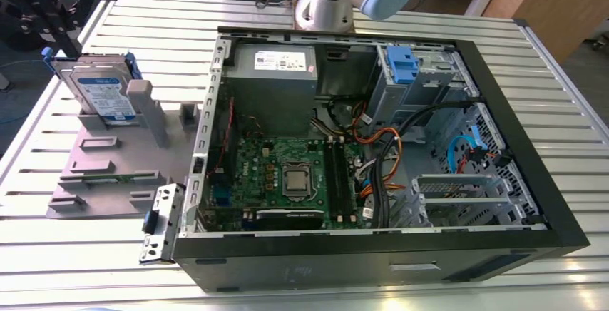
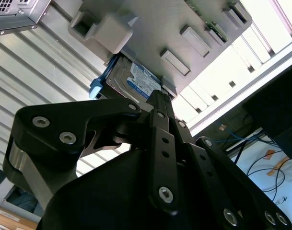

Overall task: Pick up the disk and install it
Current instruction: 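Pick up the disk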

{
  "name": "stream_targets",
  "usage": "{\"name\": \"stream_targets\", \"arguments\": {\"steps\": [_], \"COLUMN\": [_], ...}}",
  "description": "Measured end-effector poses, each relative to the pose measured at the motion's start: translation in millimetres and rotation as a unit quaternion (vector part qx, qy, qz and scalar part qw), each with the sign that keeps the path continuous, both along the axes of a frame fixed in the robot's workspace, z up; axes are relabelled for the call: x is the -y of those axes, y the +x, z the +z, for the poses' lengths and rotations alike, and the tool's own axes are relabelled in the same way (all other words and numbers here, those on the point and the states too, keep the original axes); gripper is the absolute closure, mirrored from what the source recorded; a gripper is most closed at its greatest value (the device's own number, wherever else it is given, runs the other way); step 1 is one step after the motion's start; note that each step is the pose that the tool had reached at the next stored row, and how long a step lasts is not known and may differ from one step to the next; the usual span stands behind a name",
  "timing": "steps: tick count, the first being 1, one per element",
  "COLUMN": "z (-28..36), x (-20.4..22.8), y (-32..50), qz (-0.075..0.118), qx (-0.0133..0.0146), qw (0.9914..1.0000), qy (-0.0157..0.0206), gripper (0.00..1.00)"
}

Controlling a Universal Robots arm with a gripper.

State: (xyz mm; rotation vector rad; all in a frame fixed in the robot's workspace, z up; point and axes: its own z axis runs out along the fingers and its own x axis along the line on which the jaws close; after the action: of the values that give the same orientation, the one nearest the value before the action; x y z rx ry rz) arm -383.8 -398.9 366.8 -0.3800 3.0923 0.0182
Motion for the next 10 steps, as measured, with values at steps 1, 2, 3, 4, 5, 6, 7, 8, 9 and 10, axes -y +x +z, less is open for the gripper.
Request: {"name": "stream_targets", "arguments": {"steps": [1,2,3,4,5,6,7,8,9,10], "z": [0.0,0.0,0.0,0.0,0.0,0.0,0.0,0.0,0.0,0.0], "x": [0.0,0.0,0.0,0.0,0.0,0.0,0.0,0.0,0.0,0.0], "y": [0.0,0.0,0.0,0.0,0.0,0.0,0.0,0.0,0.0,0.0], "qz": [0.000,0.001,0.001,0.001,0.002,0.002,0.003,0.003,0.003,0.004], "qx": [0.0000,0.0000,0.0000,0.0000,0.0000,0.0000,0.0000,0.0000,0.0000,0.0000], "qw": [1.00000,1.00000,1.00000,1.00000,1.00000,1.00000,1.00000,1.00000,0.99999,0.99999], "qy": [0.0000,0.0000,0.0000,0.0000,0.0000,0.0000,0.0000,0.0000,0.0000,0.0000], "gripper": [0.89,0.89,0.89,0.89,0.89,0.89,0.89,0.89,0.89,0.89]}}
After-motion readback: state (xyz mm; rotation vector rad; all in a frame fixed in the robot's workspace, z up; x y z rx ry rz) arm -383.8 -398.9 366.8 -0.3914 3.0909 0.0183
